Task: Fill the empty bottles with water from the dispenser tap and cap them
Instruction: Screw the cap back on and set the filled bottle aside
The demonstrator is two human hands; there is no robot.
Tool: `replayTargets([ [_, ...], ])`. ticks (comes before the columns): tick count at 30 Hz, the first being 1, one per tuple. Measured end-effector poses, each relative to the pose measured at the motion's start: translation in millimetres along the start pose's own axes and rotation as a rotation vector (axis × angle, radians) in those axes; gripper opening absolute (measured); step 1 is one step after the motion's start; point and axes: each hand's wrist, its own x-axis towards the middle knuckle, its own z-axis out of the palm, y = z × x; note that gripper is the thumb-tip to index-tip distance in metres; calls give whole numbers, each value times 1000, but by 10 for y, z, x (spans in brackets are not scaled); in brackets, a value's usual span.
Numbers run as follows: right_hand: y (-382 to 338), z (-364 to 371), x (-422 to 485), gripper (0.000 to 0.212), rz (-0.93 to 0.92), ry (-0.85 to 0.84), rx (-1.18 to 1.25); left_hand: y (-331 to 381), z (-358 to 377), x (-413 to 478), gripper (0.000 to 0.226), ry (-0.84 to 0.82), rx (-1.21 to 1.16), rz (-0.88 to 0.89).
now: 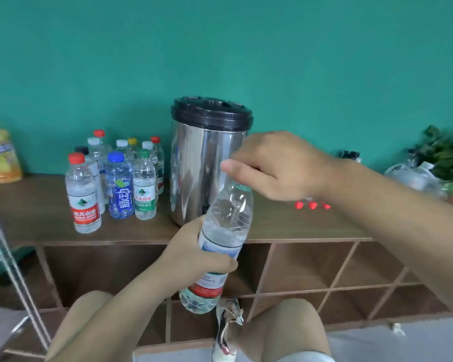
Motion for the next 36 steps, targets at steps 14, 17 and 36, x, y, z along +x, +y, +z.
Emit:
replayTargets([
  [14,-397,348,904,64,115,-38,46,-238,-542,-82,40,291,97,50],
  [17,-461,536,1234,64,187,-79,-69,-399,-705,25,43,466,126,39],
  [36,-688,2151,2624,27,150,-68,294,-1638,-1922,898,89,794,440,-103],
])
